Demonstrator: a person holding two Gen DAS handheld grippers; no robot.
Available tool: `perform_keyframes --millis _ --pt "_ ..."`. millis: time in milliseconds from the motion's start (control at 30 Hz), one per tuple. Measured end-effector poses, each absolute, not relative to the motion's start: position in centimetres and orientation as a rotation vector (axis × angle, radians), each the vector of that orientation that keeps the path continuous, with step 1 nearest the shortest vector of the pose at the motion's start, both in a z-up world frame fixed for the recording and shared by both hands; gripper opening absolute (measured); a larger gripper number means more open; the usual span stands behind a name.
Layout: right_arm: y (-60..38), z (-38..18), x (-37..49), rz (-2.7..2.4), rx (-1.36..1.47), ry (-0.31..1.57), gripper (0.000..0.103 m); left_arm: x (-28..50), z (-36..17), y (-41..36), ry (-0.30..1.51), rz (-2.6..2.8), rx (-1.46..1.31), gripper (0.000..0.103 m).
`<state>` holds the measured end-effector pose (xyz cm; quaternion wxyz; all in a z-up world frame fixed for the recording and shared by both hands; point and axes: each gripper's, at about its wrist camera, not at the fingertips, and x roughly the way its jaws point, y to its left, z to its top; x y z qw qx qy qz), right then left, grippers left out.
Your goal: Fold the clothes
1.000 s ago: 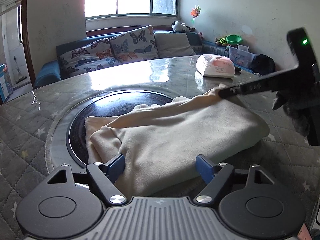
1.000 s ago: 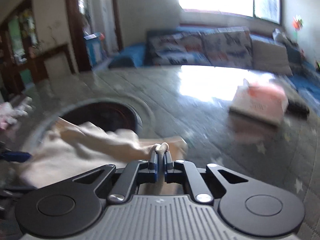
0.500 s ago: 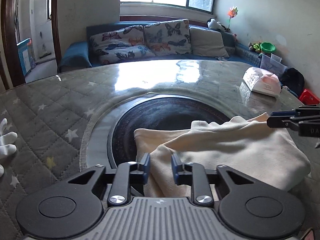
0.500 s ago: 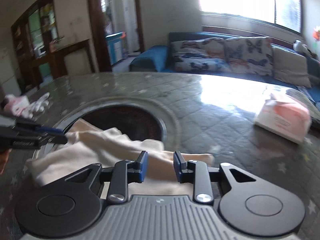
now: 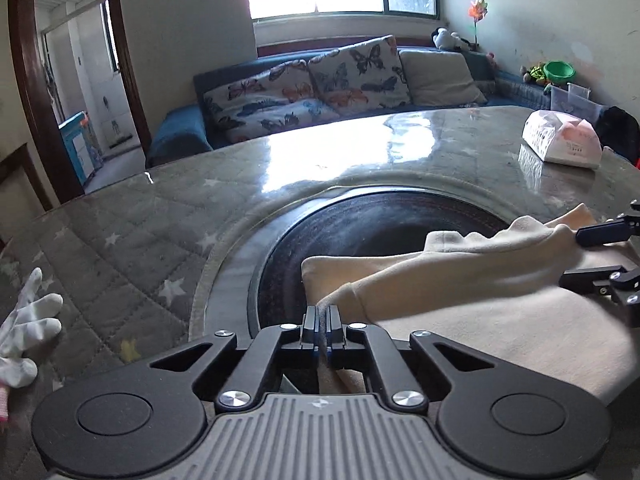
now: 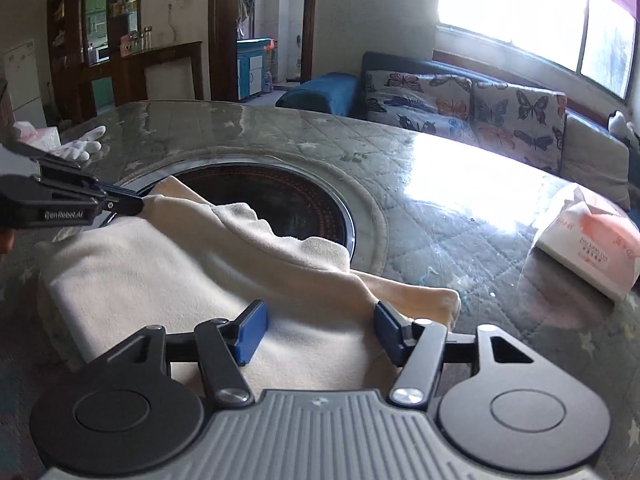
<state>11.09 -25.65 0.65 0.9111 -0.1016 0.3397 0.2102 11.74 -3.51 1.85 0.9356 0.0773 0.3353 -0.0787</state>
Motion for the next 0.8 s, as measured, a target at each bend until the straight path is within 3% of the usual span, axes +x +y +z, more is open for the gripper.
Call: perform_keyframes --millis 300,600,800 --pt "-24.8 3.2 8.6 0.491 -0.219 0.642 0.061 8.4 5.2 -5.3 0.660 -0.328 0.073 0.010" --pt "-26.2 2.0 5.8 0.457 -0.164 0.668 0.061 6.1 1.9 -7.0 0.725 -0.384 0.093 0.010" --pt "-26.9 2.3 4.9 0.456 -0.153 0.651 0.061 5.5 3.2 -6.2 0.692 -0.367 0.066 0.013"
